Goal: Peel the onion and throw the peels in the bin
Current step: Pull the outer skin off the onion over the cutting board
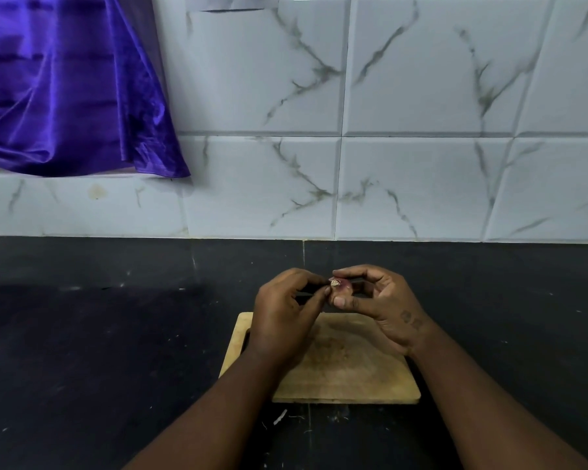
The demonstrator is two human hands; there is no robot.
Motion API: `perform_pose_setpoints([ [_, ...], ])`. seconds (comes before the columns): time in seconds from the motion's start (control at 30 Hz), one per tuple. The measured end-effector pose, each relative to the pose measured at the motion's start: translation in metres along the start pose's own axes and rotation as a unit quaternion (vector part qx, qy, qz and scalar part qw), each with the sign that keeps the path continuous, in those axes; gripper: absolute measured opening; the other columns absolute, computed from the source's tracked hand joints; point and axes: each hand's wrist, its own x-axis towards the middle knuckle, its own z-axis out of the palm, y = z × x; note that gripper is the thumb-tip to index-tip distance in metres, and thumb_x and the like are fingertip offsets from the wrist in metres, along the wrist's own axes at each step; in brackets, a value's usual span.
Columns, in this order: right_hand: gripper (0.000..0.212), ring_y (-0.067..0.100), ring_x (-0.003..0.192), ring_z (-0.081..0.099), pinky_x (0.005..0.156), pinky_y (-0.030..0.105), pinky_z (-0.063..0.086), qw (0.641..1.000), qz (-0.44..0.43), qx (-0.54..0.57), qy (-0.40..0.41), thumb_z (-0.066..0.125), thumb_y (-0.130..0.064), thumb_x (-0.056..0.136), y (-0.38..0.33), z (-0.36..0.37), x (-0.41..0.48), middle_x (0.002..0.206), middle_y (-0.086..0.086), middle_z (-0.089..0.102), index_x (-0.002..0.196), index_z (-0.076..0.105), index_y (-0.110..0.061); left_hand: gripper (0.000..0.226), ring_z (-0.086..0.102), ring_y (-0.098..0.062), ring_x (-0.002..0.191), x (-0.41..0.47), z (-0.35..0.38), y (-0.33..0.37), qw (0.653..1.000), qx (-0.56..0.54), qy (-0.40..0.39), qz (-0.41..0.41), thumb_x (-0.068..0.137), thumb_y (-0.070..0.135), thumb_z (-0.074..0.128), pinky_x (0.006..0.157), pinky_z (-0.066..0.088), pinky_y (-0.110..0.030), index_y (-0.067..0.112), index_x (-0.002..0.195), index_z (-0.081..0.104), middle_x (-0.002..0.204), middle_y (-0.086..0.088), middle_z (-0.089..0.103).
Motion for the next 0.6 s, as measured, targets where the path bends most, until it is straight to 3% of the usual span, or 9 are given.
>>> perform_pose_setpoints([
  [0.13,0.044,0.027,0.111,0.073,0.1,0.053,0.057,1.0,-0.002,-0.017,0.0,0.093,-0.008,0.065,-0.0001,-0.0001,-0.0002,0.114,0.008,0.078,0.106,0.079,-0.018,0.009,0.071,-0.004,0.088,-0.0004,0.0008,-0.0005,1.0,0.004,0.004,0.007,0.09,0.008,0.081,0.076,0.057,-0.016,0.015,0.097,0.081,0.092,0.009,0.074],
  [0.3,0.046,0.034,0.113,0.072,0.102,0.054,0.055,0.999,0.011,0.035,-0.014,0.09,-0.005,0.068,-0.0013,0.0006,-0.0005,0.115,0.016,0.077,0.111,0.076,-0.011,0.008,0.069,-0.009,0.088,-0.0013,0.0043,-0.0031,0.999,-0.025,0.006,-0.039,0.093,0.009,0.076,0.074,0.06,-0.029,0.017,0.096,0.075,0.093,0.009,0.071],
  [0.4,0.049,0.037,0.116,0.07,0.103,0.051,0.054,0.995,0.026,0.098,-0.014,0.087,-0.004,0.068,-0.0018,0.0009,0.0004,0.118,0.02,0.075,0.115,0.074,-0.007,0.011,0.071,-0.014,0.087,-0.002,0.0062,-0.0022,0.989,-0.098,0.001,-0.113,0.098,0.009,0.07,0.076,0.064,-0.037,0.02,0.097,0.071,0.095,0.003,0.071],
  [0.5,0.047,0.036,0.115,0.07,0.094,0.042,0.06,0.99,0.033,0.137,-0.004,0.081,-0.001,0.07,-0.0021,0.0013,0.001,0.118,0.019,0.075,0.116,0.073,-0.006,0.014,0.072,-0.027,0.09,-0.0018,0.0062,0.0004,0.97,-0.176,-0.007,-0.167,0.103,0.007,0.062,0.079,0.064,-0.046,0.018,0.096,0.066,0.094,-0.003,0.072],
  [0.6,0.043,0.032,0.106,0.072,0.084,0.035,0.063,0.985,0.038,0.166,0.002,0.079,0.004,0.076,-0.0018,-0.0006,0.0023,0.115,0.017,0.075,0.117,0.072,-0.005,0.014,0.072,-0.026,0.088,-0.0013,0.0043,0.0008,0.964,-0.183,-0.031,-0.193,0.105,0.008,0.06,0.075,0.063,-0.04,0.018,0.096,0.063,0.093,-0.005,0.072],
])
